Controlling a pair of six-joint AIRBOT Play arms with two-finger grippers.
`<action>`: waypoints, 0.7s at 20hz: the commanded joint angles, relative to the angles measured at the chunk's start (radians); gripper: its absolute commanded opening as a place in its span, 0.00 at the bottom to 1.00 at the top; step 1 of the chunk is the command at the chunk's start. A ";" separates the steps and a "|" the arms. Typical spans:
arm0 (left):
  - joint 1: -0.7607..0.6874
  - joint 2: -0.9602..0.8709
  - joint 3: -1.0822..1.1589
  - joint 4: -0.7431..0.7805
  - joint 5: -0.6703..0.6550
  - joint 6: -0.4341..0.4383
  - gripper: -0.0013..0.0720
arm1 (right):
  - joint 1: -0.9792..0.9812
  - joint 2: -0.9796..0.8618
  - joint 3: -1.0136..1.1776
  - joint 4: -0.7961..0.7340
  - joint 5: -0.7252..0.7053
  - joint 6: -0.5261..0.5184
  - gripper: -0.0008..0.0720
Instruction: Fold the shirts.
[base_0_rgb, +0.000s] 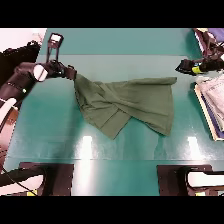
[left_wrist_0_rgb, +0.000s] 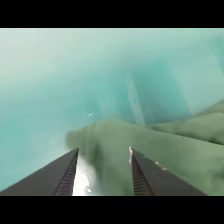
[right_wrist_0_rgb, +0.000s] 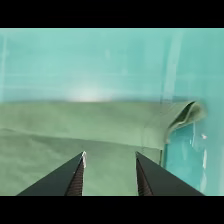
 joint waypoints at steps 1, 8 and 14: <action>0.083 -0.003 0.092 -0.067 -0.299 -0.028 0.58 | -0.041 0.005 0.040 0.060 0.145 -0.039 0.53; 0.180 -0.003 -0.178 -0.546 -0.425 0.068 0.58 | -0.063 0.206 -0.286 0.117 0.107 -0.101 0.53; 0.180 -0.003 -0.383 -0.739 -0.314 0.138 0.57 | -0.063 0.314 -0.420 0.117 0.049 -0.101 0.53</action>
